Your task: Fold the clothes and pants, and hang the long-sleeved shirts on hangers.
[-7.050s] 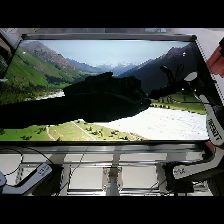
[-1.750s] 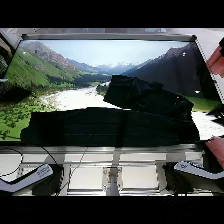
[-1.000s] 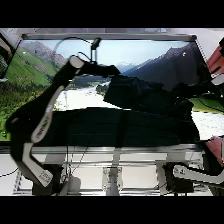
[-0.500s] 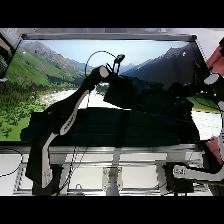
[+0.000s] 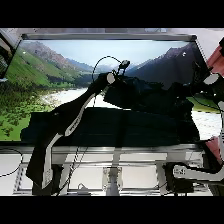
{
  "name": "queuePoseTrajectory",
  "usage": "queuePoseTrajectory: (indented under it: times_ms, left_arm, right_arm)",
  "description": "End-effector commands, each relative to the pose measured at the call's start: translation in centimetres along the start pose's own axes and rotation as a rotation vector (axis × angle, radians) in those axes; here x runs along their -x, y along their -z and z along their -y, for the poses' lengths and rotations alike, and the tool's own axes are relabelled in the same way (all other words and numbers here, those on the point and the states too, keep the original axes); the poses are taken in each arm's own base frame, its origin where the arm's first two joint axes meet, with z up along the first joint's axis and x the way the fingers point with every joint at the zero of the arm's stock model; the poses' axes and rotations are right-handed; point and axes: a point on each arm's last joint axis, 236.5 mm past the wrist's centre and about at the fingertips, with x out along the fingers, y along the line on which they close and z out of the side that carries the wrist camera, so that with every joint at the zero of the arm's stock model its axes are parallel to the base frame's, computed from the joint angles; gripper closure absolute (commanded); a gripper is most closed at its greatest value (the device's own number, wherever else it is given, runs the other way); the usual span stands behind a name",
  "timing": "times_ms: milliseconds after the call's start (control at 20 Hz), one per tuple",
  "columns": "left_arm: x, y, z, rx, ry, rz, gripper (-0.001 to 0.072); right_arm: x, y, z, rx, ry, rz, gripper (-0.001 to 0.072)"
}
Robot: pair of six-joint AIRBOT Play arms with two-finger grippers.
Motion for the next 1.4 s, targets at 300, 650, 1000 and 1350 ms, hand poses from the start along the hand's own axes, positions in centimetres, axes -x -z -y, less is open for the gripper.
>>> queuePoseTrajectory:
  times_ms: [300,650,1000,1350]
  left_arm:
    - [-1.2,-2.5,0.7,0.109,0.055,0.132,0.0678]
    - [19.2,-12.1,-11.6,0.08,-0.29,0.326,0.0679]
    - [40.9,-3.8,-26.5,0.299,-0.798,0.134,0.0679]
    - [46.8,9.3,-32.2,0.466,-1.031,-0.283,0.0679]
  right_arm:
    - [0.0,0.1,-0.1,0.001,-0.002,-0.006,0.0277]
    - [0.0,1.2,-0.3,0.002,-0.012,-0.053,0.0277]
    - [0.0,1.4,-0.4,0.0,-0.016,-0.061,0.0277]
    - [0.1,2.1,-0.6,-0.004,-0.023,-0.088,0.0277]
